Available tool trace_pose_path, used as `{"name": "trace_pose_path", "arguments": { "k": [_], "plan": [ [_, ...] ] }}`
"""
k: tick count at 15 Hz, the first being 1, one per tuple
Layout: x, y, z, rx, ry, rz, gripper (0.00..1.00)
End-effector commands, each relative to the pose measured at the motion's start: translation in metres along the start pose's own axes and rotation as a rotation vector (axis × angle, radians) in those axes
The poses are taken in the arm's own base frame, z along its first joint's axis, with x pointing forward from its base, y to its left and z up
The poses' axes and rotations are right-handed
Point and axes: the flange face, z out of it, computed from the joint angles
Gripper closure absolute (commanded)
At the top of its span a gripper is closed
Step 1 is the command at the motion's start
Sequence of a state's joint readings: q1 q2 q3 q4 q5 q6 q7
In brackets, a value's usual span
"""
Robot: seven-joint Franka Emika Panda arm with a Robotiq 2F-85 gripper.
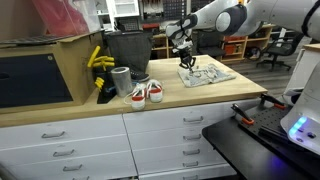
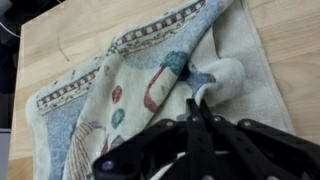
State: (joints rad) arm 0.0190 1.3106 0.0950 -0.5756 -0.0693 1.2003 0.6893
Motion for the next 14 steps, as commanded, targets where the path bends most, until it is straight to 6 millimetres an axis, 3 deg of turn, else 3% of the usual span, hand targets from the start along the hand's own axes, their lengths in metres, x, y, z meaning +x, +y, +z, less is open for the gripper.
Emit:
{"name": "trace_pose_path", "arguments": {
  "k": [1, 6, 14],
  "plan": [
    [-0.016, 0.002, -0.034, 0.042, 0.051, -0.024, 0.99],
    [-0.019, 0.002, -0.055, 0.096, 0.116, 0.001, 0.99],
    [0.006, -0.005, -0.091, 0.320, 0.337, 0.146, 0.99]
  ]
}}
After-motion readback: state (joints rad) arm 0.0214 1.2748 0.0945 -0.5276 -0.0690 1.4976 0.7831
